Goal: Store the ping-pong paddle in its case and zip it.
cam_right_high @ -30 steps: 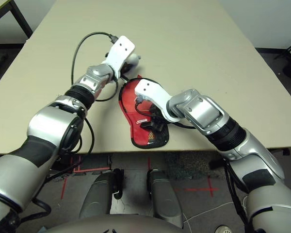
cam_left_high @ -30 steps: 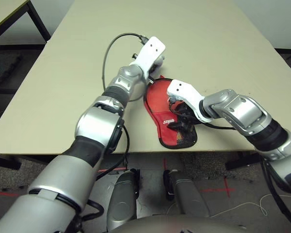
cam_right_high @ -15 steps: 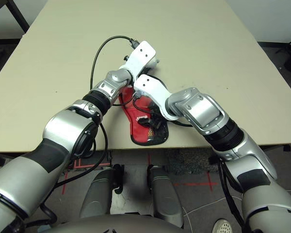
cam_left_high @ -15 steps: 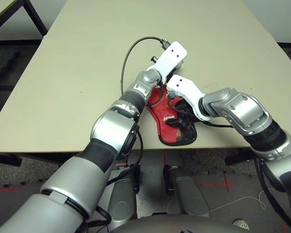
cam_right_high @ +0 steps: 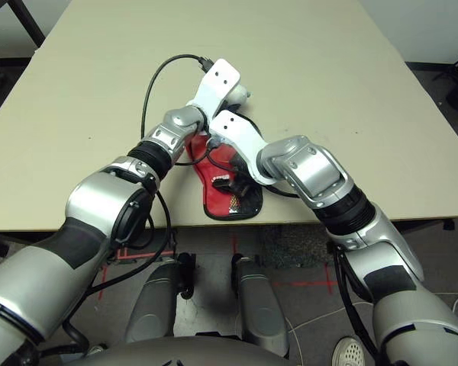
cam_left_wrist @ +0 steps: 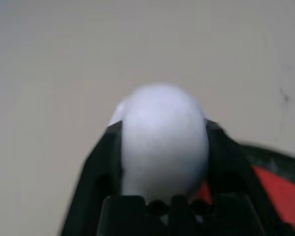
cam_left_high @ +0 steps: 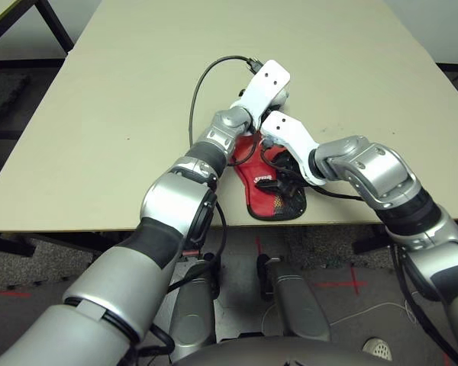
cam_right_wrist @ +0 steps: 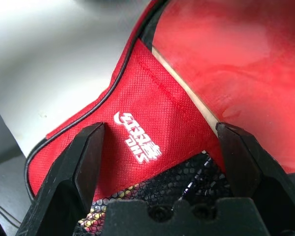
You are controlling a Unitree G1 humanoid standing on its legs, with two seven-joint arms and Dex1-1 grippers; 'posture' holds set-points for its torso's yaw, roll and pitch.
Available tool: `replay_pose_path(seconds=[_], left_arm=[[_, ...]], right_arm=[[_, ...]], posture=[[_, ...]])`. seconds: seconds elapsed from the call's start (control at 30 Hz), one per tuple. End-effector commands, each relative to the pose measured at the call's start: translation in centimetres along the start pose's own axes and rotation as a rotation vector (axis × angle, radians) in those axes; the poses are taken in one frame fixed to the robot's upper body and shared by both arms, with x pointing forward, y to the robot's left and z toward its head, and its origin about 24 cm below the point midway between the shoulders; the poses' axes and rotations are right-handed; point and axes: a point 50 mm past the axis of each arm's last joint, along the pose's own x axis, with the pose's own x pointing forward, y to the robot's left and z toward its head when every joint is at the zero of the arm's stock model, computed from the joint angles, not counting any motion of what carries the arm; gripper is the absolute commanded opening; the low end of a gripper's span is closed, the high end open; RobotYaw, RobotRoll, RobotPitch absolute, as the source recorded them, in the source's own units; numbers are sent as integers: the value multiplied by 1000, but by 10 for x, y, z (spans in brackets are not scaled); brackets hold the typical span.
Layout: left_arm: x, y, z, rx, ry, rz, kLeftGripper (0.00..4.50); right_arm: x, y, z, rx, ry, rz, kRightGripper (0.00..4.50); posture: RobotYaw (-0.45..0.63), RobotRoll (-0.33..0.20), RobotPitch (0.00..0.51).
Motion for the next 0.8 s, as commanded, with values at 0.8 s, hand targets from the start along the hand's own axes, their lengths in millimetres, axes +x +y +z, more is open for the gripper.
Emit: replay_pose_path(seconds=[0.8], left_arm=[[-44, 39, -42, -50, 127, -247, 4471]], right_arm=[[-17, -38, 32, 56, -82, -46, 4500]], posture=[[48, 0, 195]])
